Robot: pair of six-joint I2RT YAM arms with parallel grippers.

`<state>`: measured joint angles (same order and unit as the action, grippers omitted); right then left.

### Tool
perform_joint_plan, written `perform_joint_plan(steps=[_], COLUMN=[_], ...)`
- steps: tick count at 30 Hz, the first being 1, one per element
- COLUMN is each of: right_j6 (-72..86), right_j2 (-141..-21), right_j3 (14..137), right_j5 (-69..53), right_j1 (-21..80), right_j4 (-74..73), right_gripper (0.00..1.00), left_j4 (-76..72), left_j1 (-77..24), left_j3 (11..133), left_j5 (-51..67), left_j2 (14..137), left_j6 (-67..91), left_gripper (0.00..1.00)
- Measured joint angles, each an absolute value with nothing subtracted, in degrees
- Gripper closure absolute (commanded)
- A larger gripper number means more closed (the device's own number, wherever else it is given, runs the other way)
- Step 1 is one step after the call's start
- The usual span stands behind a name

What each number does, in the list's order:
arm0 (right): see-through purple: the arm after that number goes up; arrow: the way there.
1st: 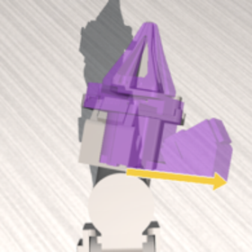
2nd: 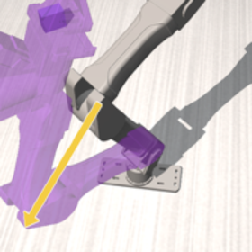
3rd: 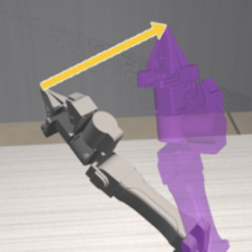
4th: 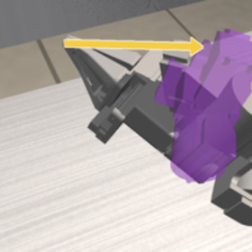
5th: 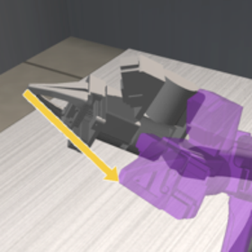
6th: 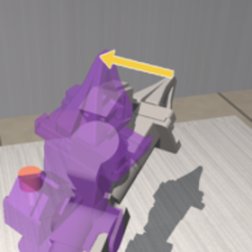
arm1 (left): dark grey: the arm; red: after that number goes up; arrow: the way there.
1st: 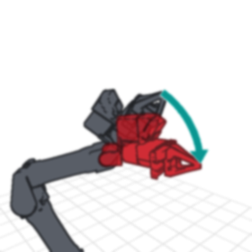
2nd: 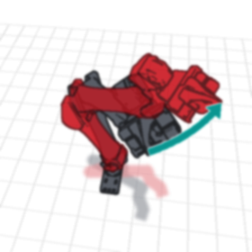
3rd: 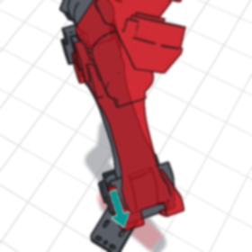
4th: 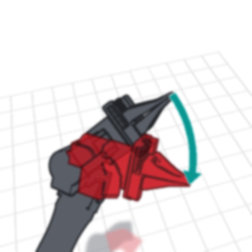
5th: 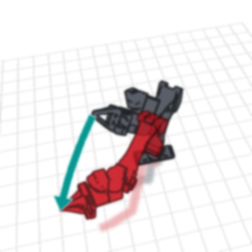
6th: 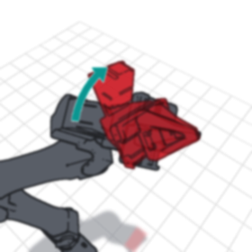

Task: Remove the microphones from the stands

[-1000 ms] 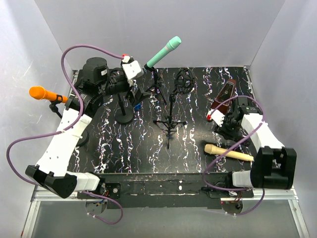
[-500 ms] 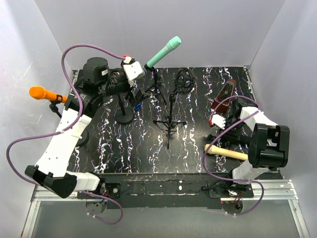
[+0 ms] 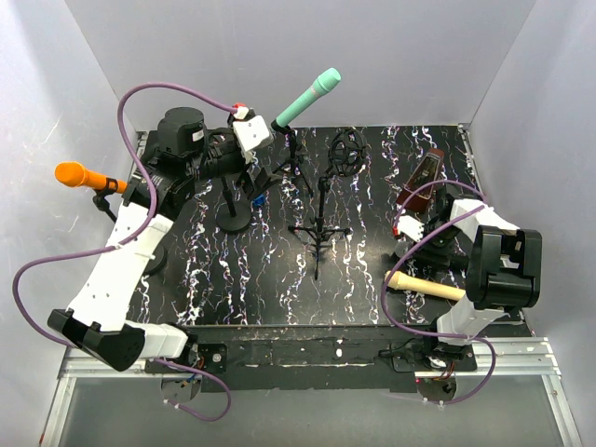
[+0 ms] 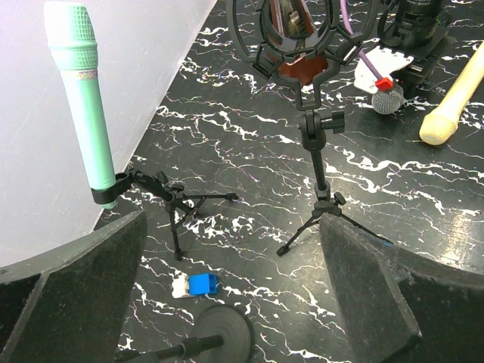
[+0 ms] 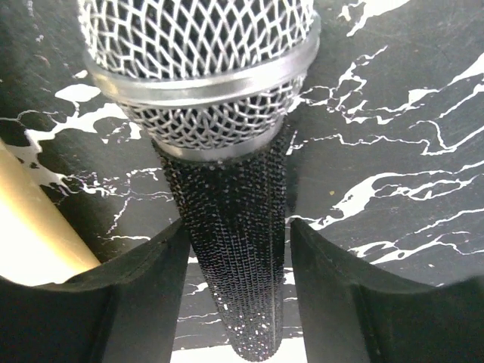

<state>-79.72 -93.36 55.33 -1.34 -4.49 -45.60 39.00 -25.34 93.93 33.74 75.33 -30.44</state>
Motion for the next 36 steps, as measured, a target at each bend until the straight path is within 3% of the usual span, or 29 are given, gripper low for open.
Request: perform_joint_plan(steps=[13, 20, 24, 28, 33, 36], right_j6=[-75.09, -73.95, -63.40, -43.70, -23.40, -13.96], right_j2=[-90.32, -76.73, -66.72, -61.47, -62.67, -65.12], right_j3=[61.43, 78.54, 86.46, 87.79, 82.13, 76.20], right_j5=[-6.28, -13.10, -23.66, -35.64, -45.60, -47.68], right_j1=[-4.49, -5.63, -5.37, -5.06, -4.36, -3.40], right_j4=[-53.15, -68.01, -68.62, -60.93, -48.56, -41.39], right_gripper=[0.23, 0.02, 0.02, 0.10, 0.21, 0.22], left_j4=[39.31, 42.39, 39.83, 35.24, 30.26, 27.35], left_j1=[-25.36, -25.65, -25.85, -26.20, -27.35, -28.71], left_j3=[94.13, 95.48, 92.88, 91.46, 91.46, 91.33], left_j5=[33.89, 36.07, 38.50, 40.38, 41.65, 42.19], left_j2=[75.66, 75.68, 75.92, 79.13, 84.99, 87.09], left_j6=[-30.22, -29.65, -25.39, -21.17, -18.04, -17.06], left_gripper=[0.02, 0.02, 0.04, 0.09, 0.14, 0.15])
